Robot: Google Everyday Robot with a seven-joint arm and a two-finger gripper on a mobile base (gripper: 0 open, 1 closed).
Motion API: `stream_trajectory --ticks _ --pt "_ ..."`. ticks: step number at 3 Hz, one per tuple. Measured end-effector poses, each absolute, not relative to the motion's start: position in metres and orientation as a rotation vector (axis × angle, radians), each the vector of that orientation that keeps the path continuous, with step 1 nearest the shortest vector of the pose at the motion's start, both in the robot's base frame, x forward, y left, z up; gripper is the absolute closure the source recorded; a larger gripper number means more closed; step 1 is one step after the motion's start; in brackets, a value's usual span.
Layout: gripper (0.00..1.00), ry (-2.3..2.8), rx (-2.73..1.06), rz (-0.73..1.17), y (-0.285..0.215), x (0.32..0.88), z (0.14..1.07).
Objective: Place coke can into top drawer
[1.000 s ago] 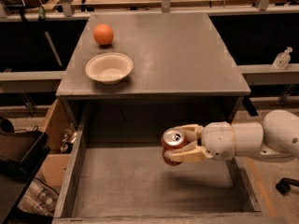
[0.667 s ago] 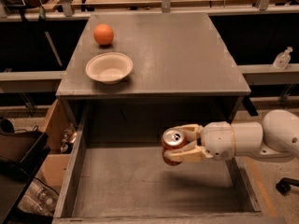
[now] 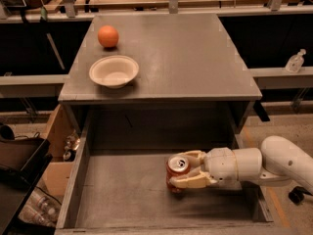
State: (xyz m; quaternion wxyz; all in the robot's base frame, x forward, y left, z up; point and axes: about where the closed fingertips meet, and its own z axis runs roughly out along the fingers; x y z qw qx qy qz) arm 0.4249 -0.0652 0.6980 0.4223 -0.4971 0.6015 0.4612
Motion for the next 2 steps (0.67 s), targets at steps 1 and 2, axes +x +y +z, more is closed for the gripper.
stream_trajectory --ticks 1,2 --pt "1.00 1.517 -1.224 1.187 -0.0706 0.4194 0.6791" --pt "0.83 1.513 -1.228 1.188 -0.0685 0.4195 0.6807"
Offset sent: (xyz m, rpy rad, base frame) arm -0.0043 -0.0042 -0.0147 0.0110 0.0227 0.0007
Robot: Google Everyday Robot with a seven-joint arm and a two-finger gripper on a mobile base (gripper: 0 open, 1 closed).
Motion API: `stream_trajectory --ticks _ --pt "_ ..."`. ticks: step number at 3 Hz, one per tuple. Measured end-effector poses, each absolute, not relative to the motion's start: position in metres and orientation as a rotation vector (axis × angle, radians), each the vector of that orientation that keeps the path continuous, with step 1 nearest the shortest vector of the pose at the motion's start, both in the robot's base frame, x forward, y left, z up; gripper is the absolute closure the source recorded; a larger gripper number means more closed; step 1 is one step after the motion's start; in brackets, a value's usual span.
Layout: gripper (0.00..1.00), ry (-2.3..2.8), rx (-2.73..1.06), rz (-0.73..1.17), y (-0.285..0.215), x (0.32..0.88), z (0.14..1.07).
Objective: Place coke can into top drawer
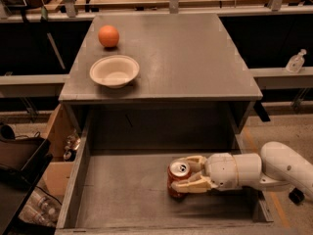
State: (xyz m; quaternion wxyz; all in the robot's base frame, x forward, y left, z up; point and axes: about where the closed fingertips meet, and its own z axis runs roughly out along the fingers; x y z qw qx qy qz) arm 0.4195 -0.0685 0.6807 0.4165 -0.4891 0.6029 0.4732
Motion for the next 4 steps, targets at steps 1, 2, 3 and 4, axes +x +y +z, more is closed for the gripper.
stream_trajectory --ticks 1,2,3,4 --pt "0.59 1.511 -1.230 1.191 -0.0668 0.4191 0.6807" --pt "0.36 1.509 -1.233 1.194 -0.0652 0.4187 0.6808" --pt "0.13 1.507 -1.236 1.198 -0.0635 0.4183 0.6810" --pt "0.00 1.505 -1.239 1.200 -0.0620 0.4179 0.6811"
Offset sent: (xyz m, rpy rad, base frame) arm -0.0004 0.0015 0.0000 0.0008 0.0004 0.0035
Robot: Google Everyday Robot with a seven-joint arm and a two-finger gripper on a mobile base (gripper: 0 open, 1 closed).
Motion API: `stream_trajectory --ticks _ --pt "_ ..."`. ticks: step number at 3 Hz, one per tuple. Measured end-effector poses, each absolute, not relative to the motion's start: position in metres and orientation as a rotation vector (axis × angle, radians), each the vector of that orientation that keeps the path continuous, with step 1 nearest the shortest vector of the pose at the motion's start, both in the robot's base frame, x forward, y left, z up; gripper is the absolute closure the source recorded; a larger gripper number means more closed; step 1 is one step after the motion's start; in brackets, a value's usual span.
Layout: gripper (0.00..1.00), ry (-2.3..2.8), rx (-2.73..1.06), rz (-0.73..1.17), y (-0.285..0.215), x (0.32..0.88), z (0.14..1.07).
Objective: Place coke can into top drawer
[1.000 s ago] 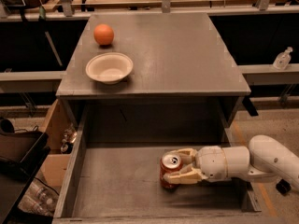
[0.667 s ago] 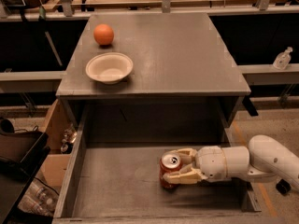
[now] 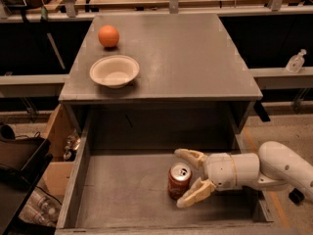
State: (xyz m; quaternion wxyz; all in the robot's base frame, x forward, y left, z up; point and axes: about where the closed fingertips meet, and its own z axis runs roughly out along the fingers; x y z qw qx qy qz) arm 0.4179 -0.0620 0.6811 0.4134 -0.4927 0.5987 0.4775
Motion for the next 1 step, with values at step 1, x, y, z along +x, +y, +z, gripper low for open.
stream_trajectory --ticks 1 --pt "0.00 1.505 -1.239 1.201 -0.0619 0.4179 0.6811"
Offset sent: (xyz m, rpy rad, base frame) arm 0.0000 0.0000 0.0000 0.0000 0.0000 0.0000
